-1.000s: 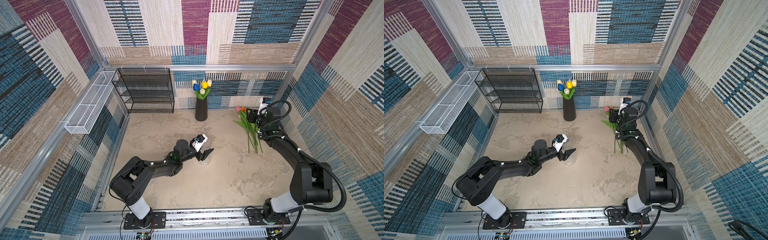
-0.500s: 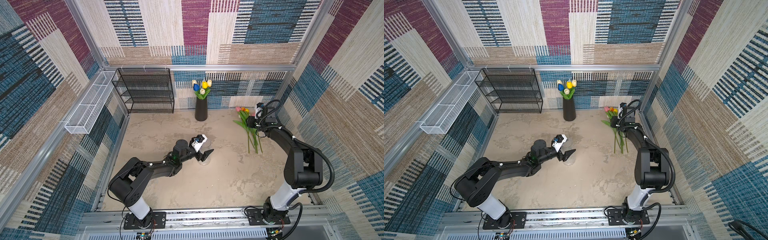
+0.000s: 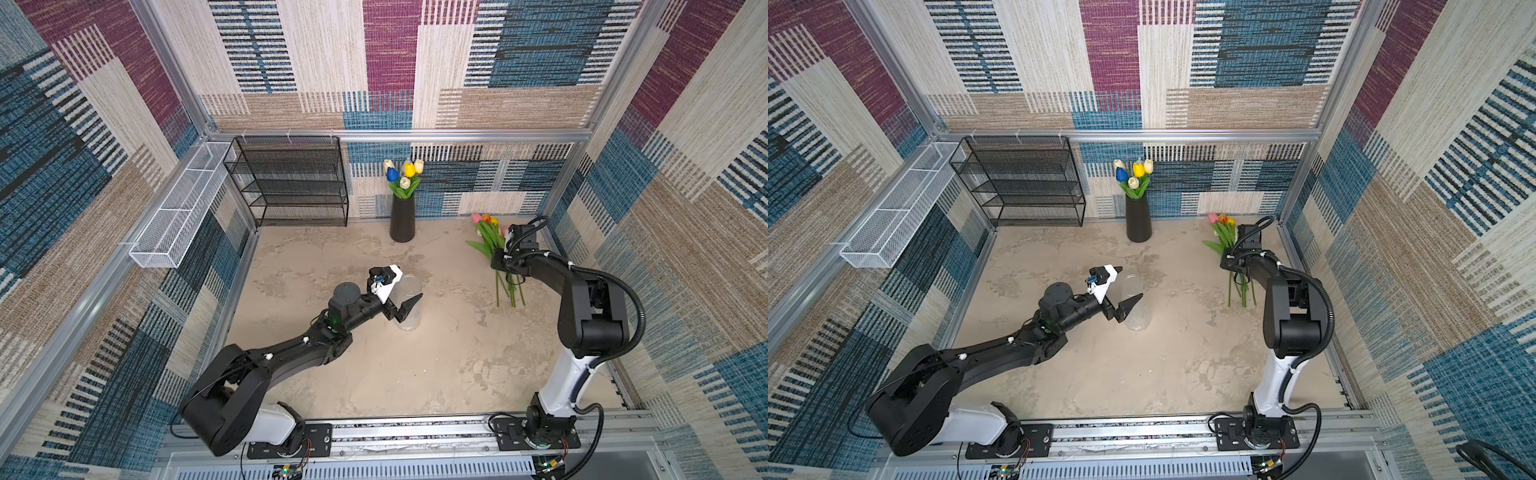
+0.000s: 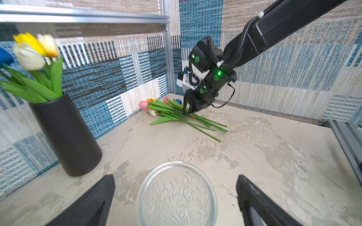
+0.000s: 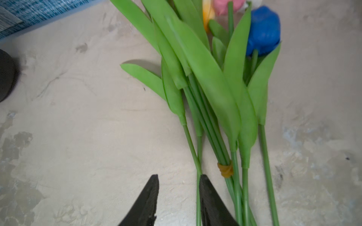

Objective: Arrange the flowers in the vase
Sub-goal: 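Pull the glass vase nearer with the left gripper while the right reaches the tulips, then grasp a cream tulip stem from the loose bunch with the right gripper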

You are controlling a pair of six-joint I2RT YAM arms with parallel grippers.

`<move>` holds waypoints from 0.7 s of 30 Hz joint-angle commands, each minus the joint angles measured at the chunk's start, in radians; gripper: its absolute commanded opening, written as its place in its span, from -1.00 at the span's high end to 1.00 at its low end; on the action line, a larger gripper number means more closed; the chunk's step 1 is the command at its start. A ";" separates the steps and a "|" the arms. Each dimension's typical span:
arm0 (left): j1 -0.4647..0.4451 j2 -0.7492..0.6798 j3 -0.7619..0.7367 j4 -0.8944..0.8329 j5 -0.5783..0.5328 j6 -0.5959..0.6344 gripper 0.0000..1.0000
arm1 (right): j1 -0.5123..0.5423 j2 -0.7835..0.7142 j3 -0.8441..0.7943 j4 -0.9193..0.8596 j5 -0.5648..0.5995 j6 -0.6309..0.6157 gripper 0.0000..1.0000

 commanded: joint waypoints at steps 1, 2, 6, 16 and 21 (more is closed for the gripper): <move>-0.008 -0.099 -0.029 -0.073 -0.056 0.013 -0.99 | -0.004 -0.003 0.006 0.005 0.071 0.011 0.23; -0.015 -0.134 -0.048 -0.086 -0.067 0.015 -0.99 | -0.014 -0.008 0.005 0.008 0.082 0.009 0.24; -0.057 -0.235 -0.159 -0.075 -0.105 0.033 -0.99 | -0.071 -0.049 -0.015 0.047 0.032 0.023 0.28; -0.126 -0.185 -0.326 0.028 -0.182 0.068 -0.99 | -0.162 0.027 0.054 -0.044 0.067 -0.065 0.26; -0.147 -0.149 -0.276 0.000 -0.088 0.019 -0.99 | -0.165 0.069 0.101 -0.119 0.104 -0.099 0.25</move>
